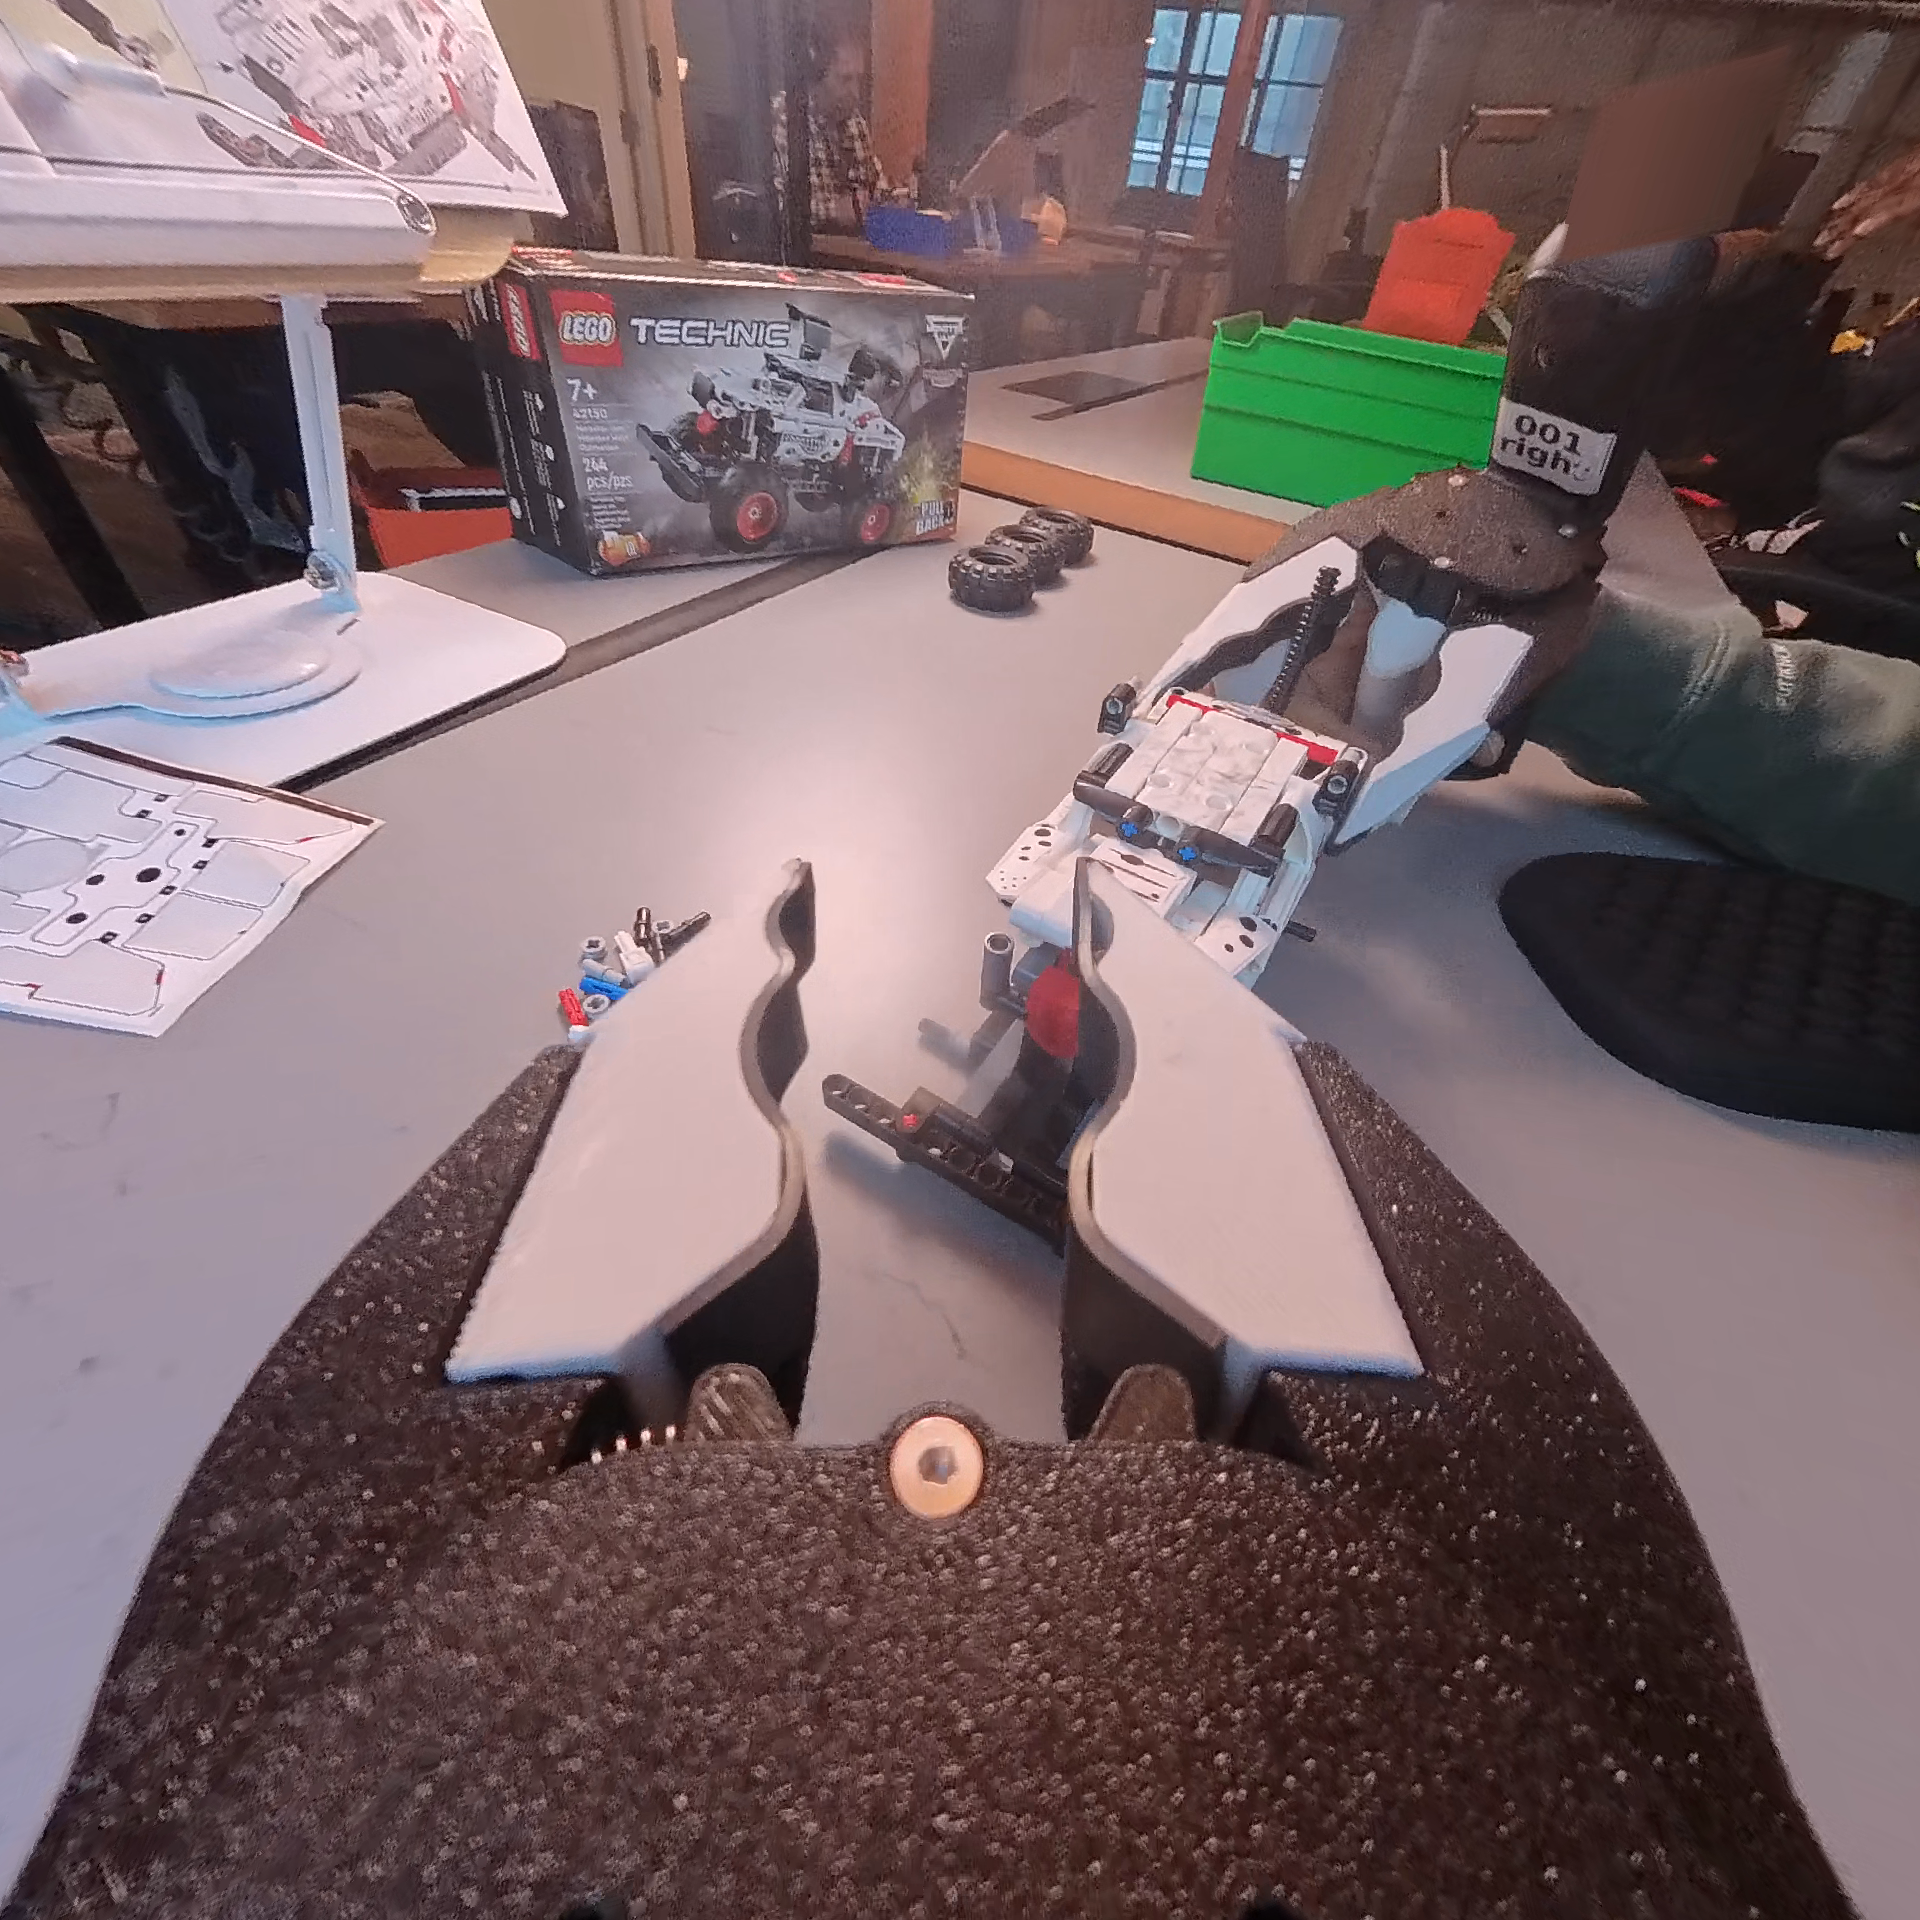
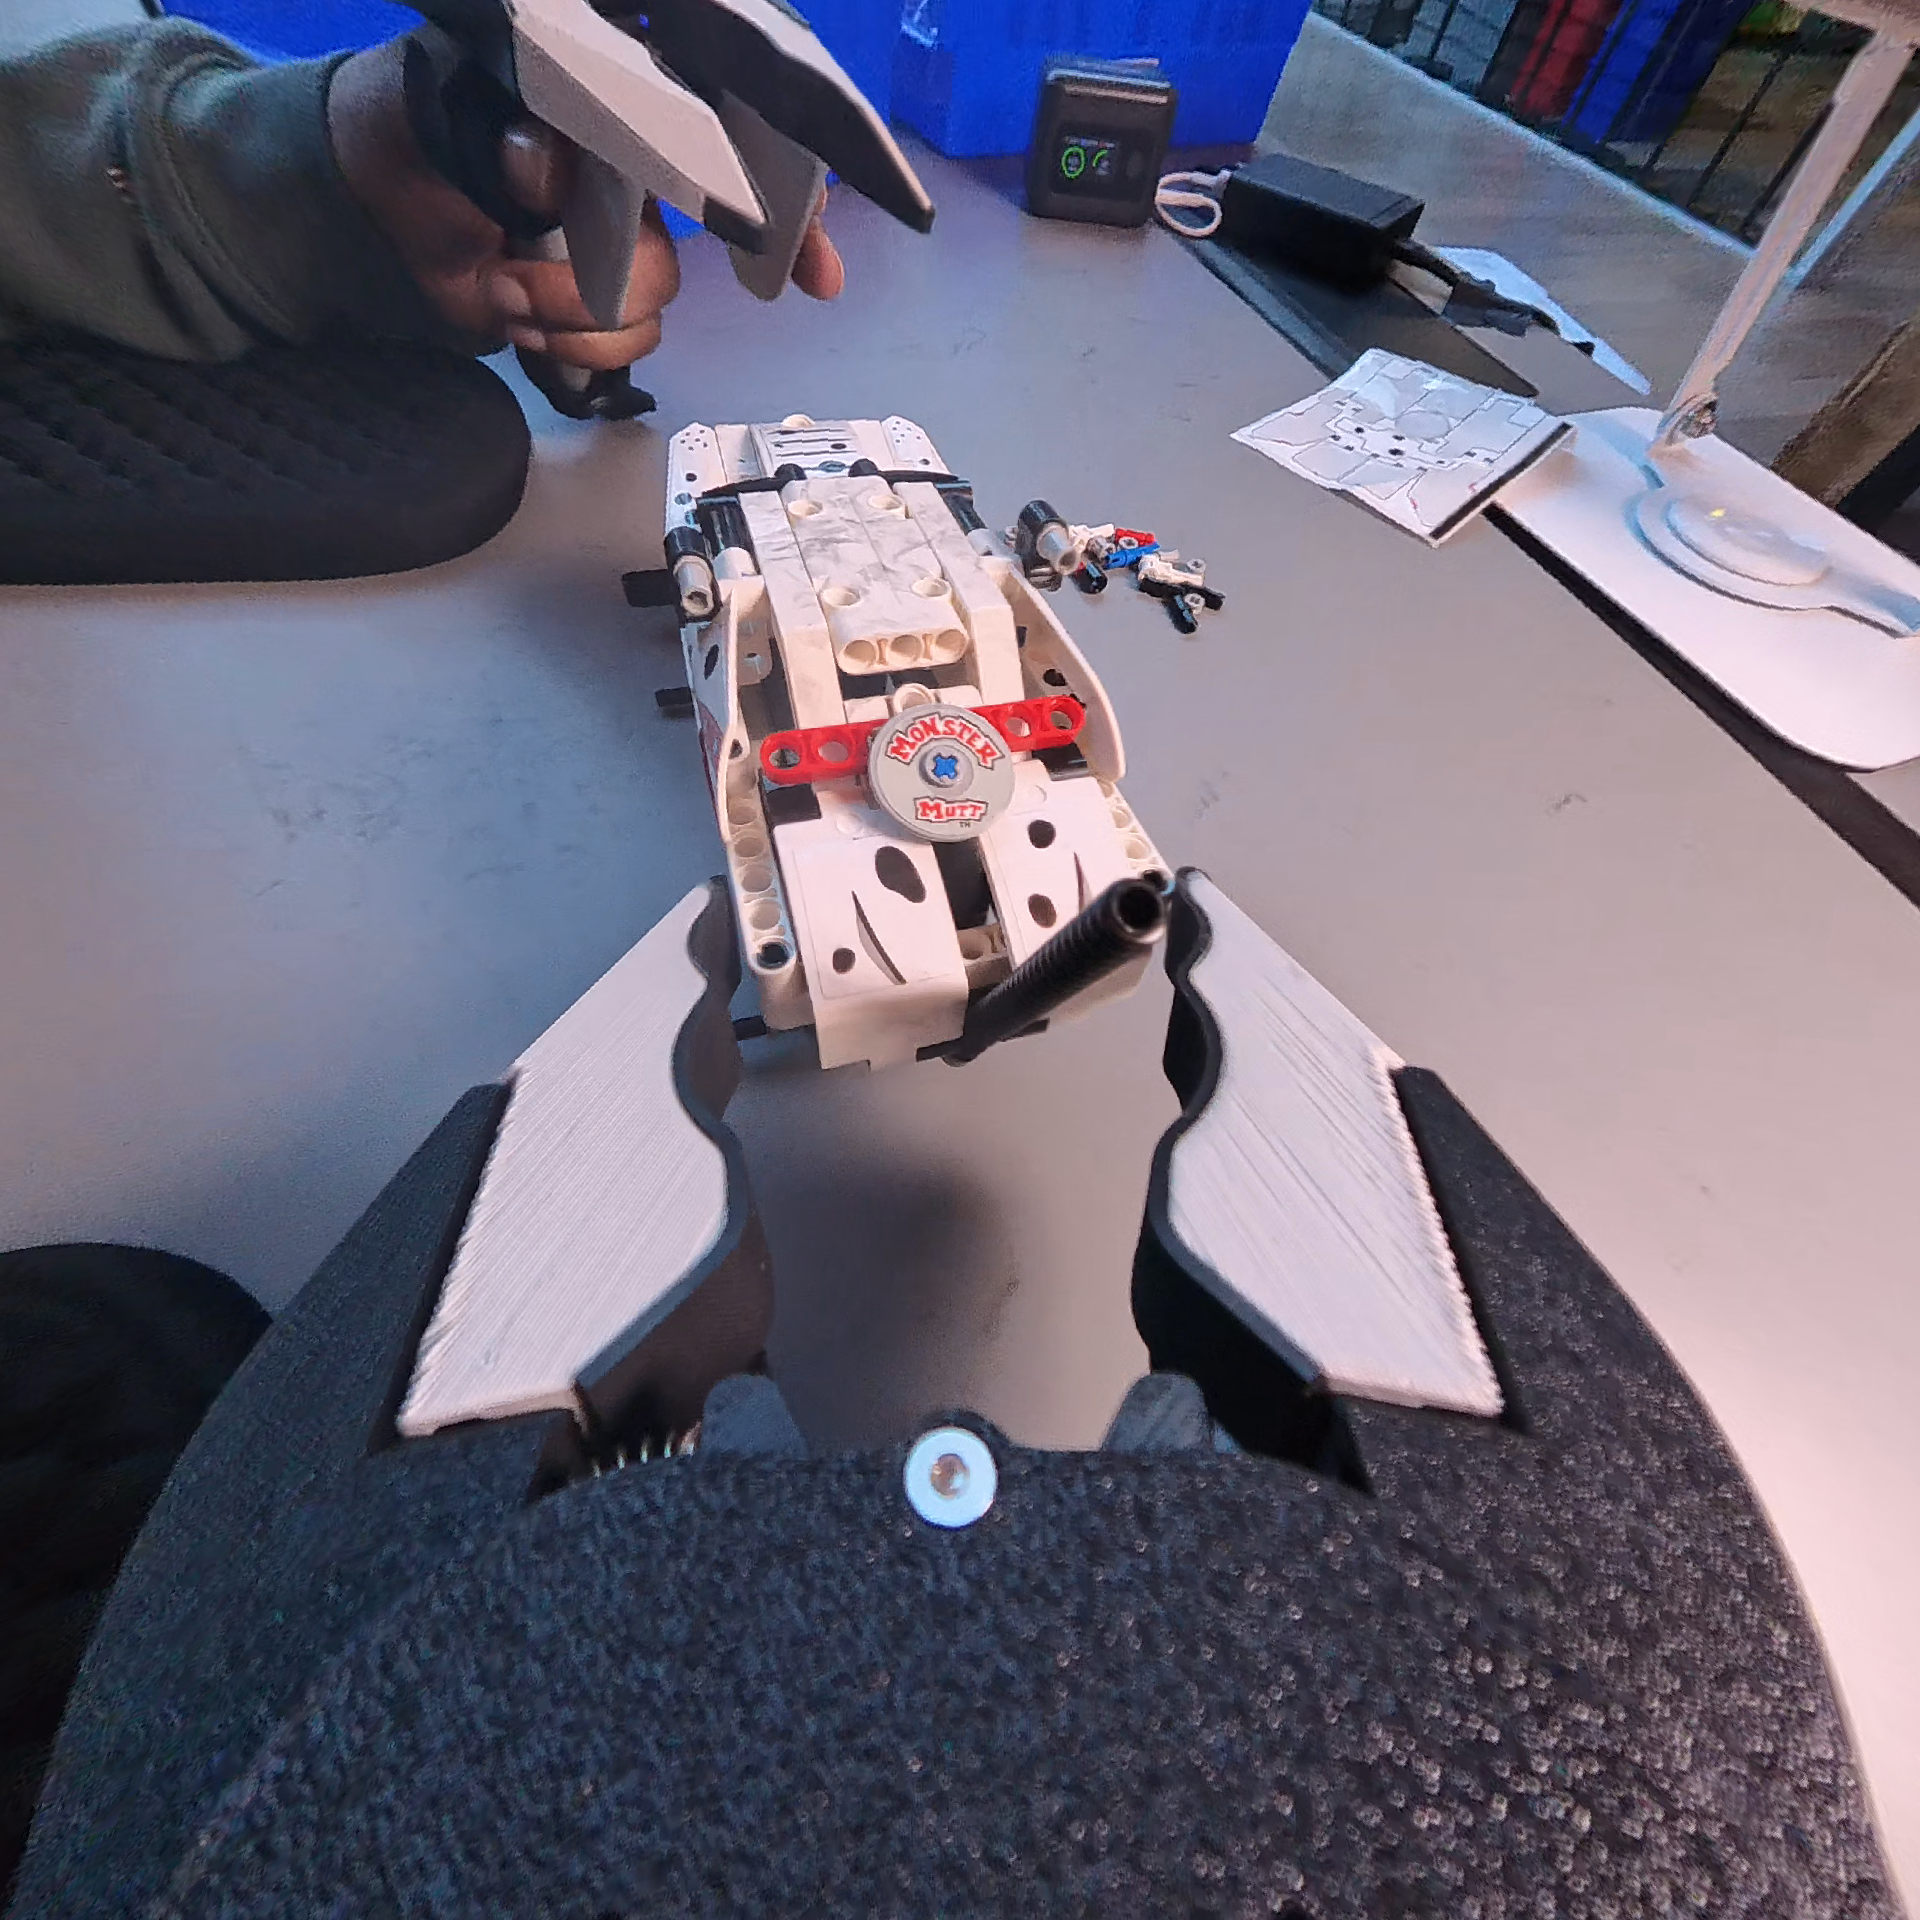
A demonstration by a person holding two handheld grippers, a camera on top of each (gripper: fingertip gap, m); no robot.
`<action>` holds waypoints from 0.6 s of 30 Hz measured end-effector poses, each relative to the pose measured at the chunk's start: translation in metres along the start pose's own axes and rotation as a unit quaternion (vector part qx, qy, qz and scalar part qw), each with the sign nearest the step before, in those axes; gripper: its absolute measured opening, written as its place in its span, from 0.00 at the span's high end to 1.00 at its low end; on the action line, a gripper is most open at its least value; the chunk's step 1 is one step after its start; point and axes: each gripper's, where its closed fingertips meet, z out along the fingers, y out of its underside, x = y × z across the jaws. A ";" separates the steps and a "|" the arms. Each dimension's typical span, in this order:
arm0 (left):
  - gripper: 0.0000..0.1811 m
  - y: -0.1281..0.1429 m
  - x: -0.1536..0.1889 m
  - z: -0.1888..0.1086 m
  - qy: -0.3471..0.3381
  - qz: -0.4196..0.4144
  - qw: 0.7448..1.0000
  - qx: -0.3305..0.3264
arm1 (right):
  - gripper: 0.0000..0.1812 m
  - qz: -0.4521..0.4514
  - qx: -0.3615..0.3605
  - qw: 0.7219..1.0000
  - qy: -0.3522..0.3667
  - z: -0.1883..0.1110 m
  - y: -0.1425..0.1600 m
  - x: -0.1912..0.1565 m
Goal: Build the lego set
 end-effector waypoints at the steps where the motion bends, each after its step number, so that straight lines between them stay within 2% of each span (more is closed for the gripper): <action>1: 0.72 -0.001 -0.001 -0.001 -0.006 0.004 1.000 0.003 | 0.55 -0.004 0.003 1.000 0.002 0.002 -0.001 0.000; 8: 0.68 -0.001 -0.002 -0.001 -0.022 0.018 1.000 0.007 | 0.56 0.043 0.012 0.999 -0.001 0.006 -0.004 0.004; 14: 0.68 -0.002 -0.004 -0.002 -0.025 0.017 0.999 0.013 | 0.56 0.195 0.026 0.978 -0.062 0.006 -0.006 0.022; 18: 0.69 -0.003 -0.006 -0.003 -0.027 0.014 0.999 0.016 | 0.56 0.211 0.033 0.974 -0.074 0.006 -0.008 0.026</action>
